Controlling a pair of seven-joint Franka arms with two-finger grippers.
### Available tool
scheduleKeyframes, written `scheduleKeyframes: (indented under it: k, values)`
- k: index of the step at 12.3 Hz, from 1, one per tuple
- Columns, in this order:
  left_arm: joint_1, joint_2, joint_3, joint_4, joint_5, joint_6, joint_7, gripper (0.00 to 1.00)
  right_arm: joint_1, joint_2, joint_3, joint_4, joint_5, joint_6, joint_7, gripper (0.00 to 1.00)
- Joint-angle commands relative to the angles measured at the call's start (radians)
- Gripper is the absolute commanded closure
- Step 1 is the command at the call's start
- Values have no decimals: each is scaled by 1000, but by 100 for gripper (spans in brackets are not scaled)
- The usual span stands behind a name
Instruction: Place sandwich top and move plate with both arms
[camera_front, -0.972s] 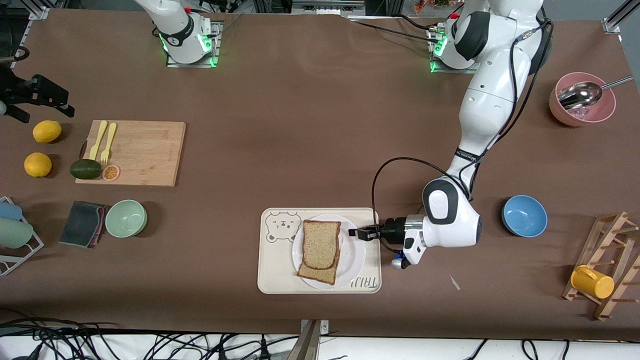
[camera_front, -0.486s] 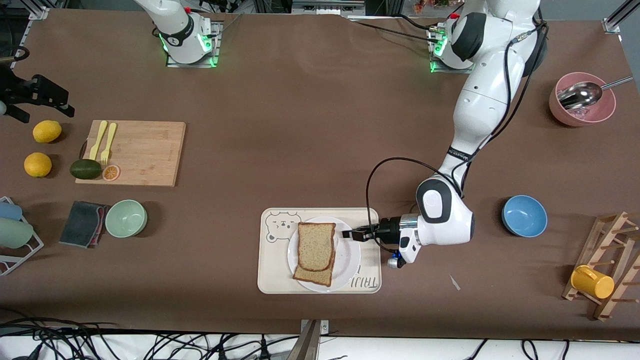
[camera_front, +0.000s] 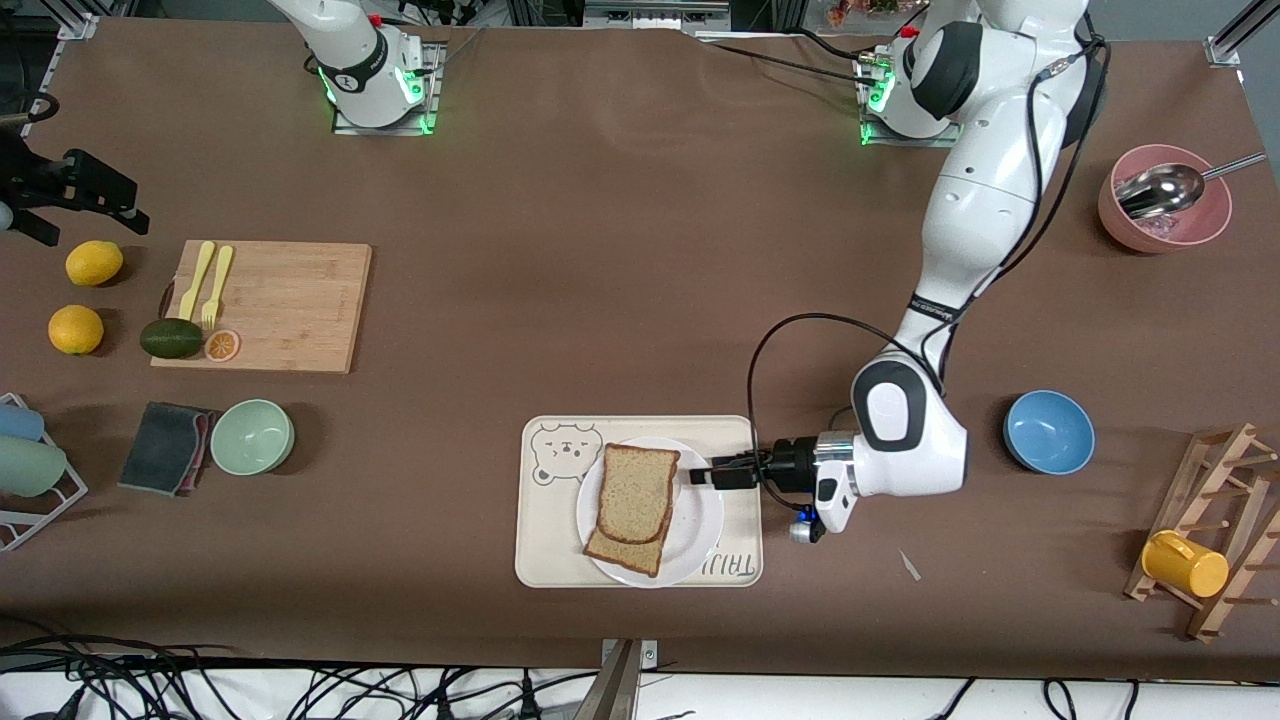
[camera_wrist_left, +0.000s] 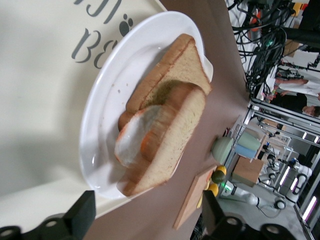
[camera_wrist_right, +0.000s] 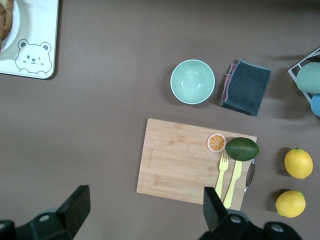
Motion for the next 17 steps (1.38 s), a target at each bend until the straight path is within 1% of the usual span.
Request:
scheduleKeyframes:
  k: [1,3,4,6,7,9,10,12,14,15,16,17]
  values:
    - [67,-100,1,-74,116,-135,-12,0,-4,-9,8,7,-14,-10,12,0]
    - [124,-156,1,-79,211,-276,-79,0,-4,-9,8,7,-14,-10,12,0]
    - [140,-191,1,-76,298,-322,-86,0,-4,-9,8,7,-14,-10,12,0]
    - [183,-254,1,-68,491,-403,-87,0,-4,-9,6,7,-14,-10,11,0]
    - [190,-274,-1,-65,602,-423,-83,0,-4,-9,8,7,-14,-10,12,0]
    - [187,-354,-10,-65,848,-446,-80,0,-4,-9,8,7,-14,-10,12,0]
    - [192,-380,-10,-66,897,-480,-78,0,-4,-9,8,7,-14,-10,12,0]
    - [200,-440,19,-77,929,-528,-78,0,-4,-9,6,7,-14,-10,11,0]
    - [190,-509,13,-89,1088,-563,-74,0,-4,-9,6,7,-14,-11,12,0]
    - [190,-550,13,-109,1121,-577,-72,0,-4,-9,8,7,-14,-10,12,0]
    - [192,-599,16,-152,1132,-578,-74,0,-4,-9,8,7,-14,-11,12,0]
    - [203,-665,13,-192,1170,-574,-69,0,-4,-9,6,7,-14,-11,12,0]
